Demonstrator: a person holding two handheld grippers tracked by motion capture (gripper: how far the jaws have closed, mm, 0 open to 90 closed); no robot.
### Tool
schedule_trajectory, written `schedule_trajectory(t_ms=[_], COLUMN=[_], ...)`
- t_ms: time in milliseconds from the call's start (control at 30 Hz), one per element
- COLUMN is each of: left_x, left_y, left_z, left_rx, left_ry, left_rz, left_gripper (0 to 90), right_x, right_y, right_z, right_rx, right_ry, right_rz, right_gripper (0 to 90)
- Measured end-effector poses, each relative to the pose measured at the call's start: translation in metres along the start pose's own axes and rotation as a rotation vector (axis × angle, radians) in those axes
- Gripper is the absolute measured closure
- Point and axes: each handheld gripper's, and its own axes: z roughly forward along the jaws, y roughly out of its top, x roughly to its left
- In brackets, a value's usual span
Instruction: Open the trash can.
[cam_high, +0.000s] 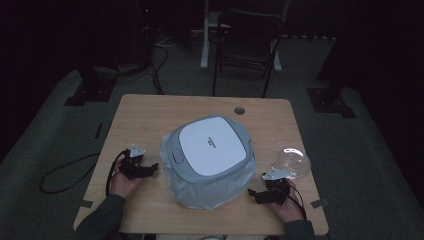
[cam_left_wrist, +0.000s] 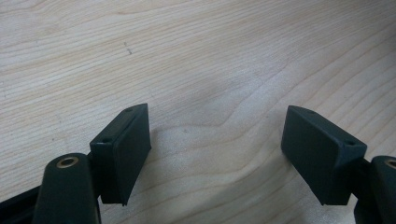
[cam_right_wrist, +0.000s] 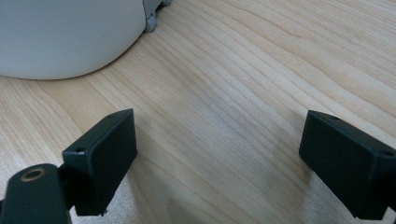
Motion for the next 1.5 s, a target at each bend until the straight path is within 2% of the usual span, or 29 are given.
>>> schedule_trajectory(t_ms=[267, 333, 467, 700, 900, 1167, 1200, 1400, 1500], left_x=[0.000, -0.001, 0.001, 0.000, 0.000, 0.000, 0.000, -0.002, -0.004], left_y=[-0.001, 0.001, 0.002, 0.002, 0.007, 0.013, 0.016, 0.021, 0.028], left_z=[0.000, 0.000, -0.002, -0.006, -0.014, -0.024, -0.030, -0.037, -0.047], left_rx=[-0.003, 0.007, 0.017, 0.022, -0.003, -0.035, -0.048, -0.068, -0.089], left_ry=[0.000, 0.006, -0.016, -0.036, -0.069, -0.108, -0.130, -0.149, -0.167], left_rz=[0.001, -0.006, -0.038, -0.024, -0.027, -0.052, -0.049, -0.043, -0.039], left_gripper=[25.0, 25.0, 25.2, 37.6, 42.4, 46.7, 48.5, 49.1, 48.2], right_x=[0.000, -0.001, -0.001, -0.001, -0.001, -0.001, -0.001, -0.001, -0.001], right_y=[0.000, 0.000, 0.000, 0.000, 0.000, 0.000, 0.000, 0.000, 0.000], right_z=[0.000, 0.000, 0.000, 0.000, 0.000, 0.000, 0.000, 0.000, 0.000], right_rx=[-0.001, -0.001, -0.001, -0.001, -0.001, -0.001, 0.000, 0.000, -0.001], right_ry=[-0.005, -0.009, -0.011, -0.013, -0.016, -0.018, -0.018, -0.020, -0.022], right_rz=[0.004, 0.009, 0.010, 0.012, 0.016, 0.018, 0.019, 0.020, 0.022], right_gripper=[10.5, 10.5, 10.5, 10.5, 10.5, 10.5, 10.5, 10.5, 10.5])
